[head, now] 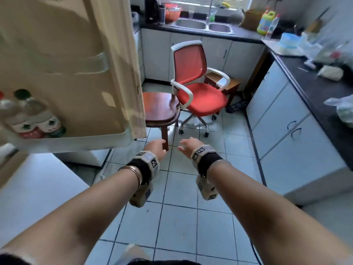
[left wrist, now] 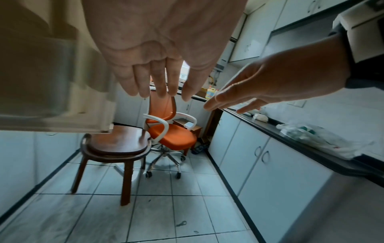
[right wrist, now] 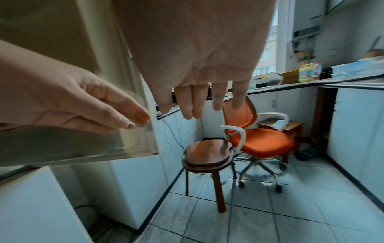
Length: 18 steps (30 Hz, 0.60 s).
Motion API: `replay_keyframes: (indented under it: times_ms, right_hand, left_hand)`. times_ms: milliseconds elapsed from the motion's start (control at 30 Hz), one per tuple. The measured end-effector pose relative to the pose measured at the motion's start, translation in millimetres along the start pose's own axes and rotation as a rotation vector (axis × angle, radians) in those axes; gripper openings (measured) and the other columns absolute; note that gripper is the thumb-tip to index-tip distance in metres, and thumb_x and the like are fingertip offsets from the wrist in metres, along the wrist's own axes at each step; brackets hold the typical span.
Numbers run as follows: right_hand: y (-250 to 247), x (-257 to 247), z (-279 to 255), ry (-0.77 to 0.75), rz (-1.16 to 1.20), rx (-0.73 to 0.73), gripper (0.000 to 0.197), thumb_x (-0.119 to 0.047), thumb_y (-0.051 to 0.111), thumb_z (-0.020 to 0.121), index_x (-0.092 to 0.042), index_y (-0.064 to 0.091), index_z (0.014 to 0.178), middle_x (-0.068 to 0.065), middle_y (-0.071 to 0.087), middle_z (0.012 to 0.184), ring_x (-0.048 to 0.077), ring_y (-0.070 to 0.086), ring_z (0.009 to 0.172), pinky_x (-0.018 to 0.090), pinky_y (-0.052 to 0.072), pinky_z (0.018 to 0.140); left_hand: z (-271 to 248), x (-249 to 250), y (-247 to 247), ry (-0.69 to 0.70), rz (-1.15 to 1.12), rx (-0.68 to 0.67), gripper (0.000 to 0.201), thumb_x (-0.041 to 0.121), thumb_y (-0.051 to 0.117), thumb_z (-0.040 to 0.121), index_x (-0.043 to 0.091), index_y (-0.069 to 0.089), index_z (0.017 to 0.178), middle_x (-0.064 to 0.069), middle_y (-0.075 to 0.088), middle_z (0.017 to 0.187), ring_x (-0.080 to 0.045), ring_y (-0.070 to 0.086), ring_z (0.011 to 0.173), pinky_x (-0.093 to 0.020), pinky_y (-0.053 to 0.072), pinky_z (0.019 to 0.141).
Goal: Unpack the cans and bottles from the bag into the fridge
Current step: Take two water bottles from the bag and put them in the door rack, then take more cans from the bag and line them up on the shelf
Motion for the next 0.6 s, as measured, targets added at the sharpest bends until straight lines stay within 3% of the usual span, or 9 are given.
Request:
replay_keyframes:
  times_ms: [67, 233, 600]
  right_hand:
    - [-2, 35, -7, 0.075, -0.006, 0.002, 0.045, -0.038, 0.031, 0.101, -0.013, 0.049, 0.134, 0.005, 0.048, 0.142, 0.027, 0.036, 0.136, 0.039, 0.030, 0.113]
    - [-10, 109, -19, 0.261, 0.085, 0.020, 0.044, -0.041, 0.032, 0.099, -0.013, 0.054, 0.125, 0.009, 0.056, 0.130, 0.027, 0.051, 0.120, 0.042, 0.043, 0.102]
    - [-44, 265, -28, 0.564, 0.238, 0.041, 0.049, -0.037, 0.037, 0.100, -0.012, 0.041, 0.141, 0.010, 0.043, 0.146, 0.027, 0.037, 0.135, 0.035, 0.031, 0.111]
  left_hand:
    - [11, 31, 10, 0.053, 0.022, -0.027, 0.047, 0.017, 0.052, 0.092, 0.014, 0.043, 0.138, -0.009, 0.048, 0.141, -0.026, 0.046, 0.129, -0.030, 0.035, 0.106]
    - [45, 101, 39, 0.184, 0.083, -0.097, 0.048, 0.017, 0.052, 0.093, 0.016, 0.041, 0.140, -0.008, 0.046, 0.143, -0.025, 0.045, 0.130, -0.031, 0.034, 0.108]
    - [139, 263, 90, 0.445, 0.111, -0.238, 0.048, 0.013, 0.052, 0.090, 0.015, 0.044, 0.138, -0.010, 0.047, 0.141, -0.025, 0.044, 0.131, -0.029, 0.034, 0.107]
Point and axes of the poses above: each hand's wrist, its own z-axis towards the middle knuckle, its own y-axis out of the palm, x = y × z, the point moved 6 cm from there along z, towards the middle knuckle
